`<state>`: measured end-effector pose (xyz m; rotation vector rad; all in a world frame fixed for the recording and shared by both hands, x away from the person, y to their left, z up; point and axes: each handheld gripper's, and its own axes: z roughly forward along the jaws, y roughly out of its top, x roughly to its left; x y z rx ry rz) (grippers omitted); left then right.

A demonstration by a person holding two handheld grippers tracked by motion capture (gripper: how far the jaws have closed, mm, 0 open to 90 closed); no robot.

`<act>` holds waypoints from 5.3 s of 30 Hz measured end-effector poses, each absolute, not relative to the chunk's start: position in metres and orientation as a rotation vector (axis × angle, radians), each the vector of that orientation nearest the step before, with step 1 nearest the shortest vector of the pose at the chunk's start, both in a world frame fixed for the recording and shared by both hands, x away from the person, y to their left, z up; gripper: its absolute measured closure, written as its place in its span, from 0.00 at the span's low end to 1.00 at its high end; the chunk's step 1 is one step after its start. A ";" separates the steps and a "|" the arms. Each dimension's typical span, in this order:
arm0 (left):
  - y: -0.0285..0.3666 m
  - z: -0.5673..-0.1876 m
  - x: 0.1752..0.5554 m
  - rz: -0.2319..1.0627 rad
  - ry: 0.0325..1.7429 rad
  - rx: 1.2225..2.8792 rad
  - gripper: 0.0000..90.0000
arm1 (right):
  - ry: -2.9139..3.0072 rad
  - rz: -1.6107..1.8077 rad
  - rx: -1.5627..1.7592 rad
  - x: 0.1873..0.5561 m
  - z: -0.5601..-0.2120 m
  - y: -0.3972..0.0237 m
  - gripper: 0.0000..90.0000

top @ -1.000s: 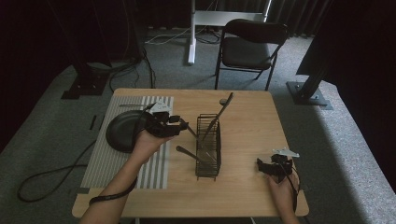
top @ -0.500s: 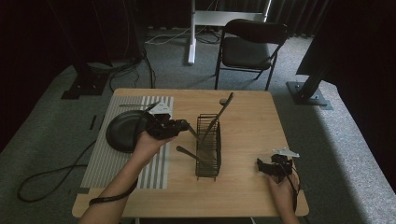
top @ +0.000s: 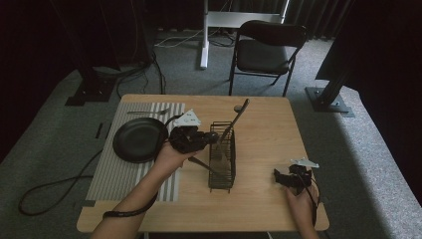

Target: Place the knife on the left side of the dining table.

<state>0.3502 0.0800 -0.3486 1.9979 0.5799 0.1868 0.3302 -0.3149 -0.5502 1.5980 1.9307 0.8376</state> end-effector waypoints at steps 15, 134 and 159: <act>0.067 -0.345 0.358 0.178 0.584 1.993 0.93 | 1.931 0.837 1.598 0.330 -0.550 -0.315 0.14; 0.261 -0.381 0.316 0.390 1.087 1.723 0.91 | 1.931 0.837 1.599 0.330 -0.550 -0.315 0.14; 0.313 -0.410 0.298 0.380 1.248 1.672 0.85 | 1.932 0.836 1.599 0.330 -0.550 -0.315 0.14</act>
